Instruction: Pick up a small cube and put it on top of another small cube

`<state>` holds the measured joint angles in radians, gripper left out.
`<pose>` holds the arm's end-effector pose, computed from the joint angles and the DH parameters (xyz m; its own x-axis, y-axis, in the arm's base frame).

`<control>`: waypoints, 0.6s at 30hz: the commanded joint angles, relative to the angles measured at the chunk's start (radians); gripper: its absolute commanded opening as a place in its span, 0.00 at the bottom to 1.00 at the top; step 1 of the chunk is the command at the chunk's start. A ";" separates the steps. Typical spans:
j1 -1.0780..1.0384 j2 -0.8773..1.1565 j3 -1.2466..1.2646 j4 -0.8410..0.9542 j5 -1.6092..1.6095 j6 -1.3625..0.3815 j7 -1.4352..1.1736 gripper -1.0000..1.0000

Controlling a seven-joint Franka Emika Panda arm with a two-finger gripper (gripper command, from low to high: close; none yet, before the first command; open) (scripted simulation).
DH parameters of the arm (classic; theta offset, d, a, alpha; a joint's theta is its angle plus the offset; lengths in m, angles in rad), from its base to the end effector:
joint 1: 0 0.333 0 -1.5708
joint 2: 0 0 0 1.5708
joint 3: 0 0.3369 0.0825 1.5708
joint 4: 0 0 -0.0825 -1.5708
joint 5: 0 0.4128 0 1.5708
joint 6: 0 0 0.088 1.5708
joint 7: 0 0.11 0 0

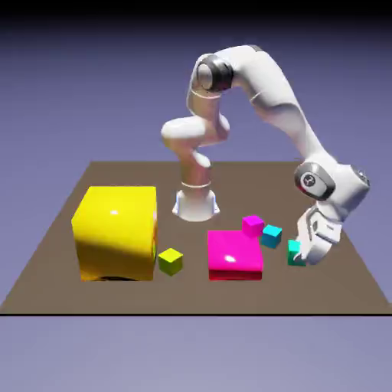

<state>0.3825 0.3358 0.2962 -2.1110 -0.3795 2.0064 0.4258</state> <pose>0.4450 0.3305 0.2312 0.8589 0.4021 -0.3171 0.4944 -0.8124 0.3091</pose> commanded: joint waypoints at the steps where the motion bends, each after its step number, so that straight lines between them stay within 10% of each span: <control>1: -0.010 -0.036 0.006 -0.029 0.027 -0.009 0.022 0.00; 18: -0.131 -0.442 0.082 -0.477 0.399 0.004 0.302 0.00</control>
<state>0.2515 -0.1060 0.3777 -2.5881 0.0224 2.0104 0.7263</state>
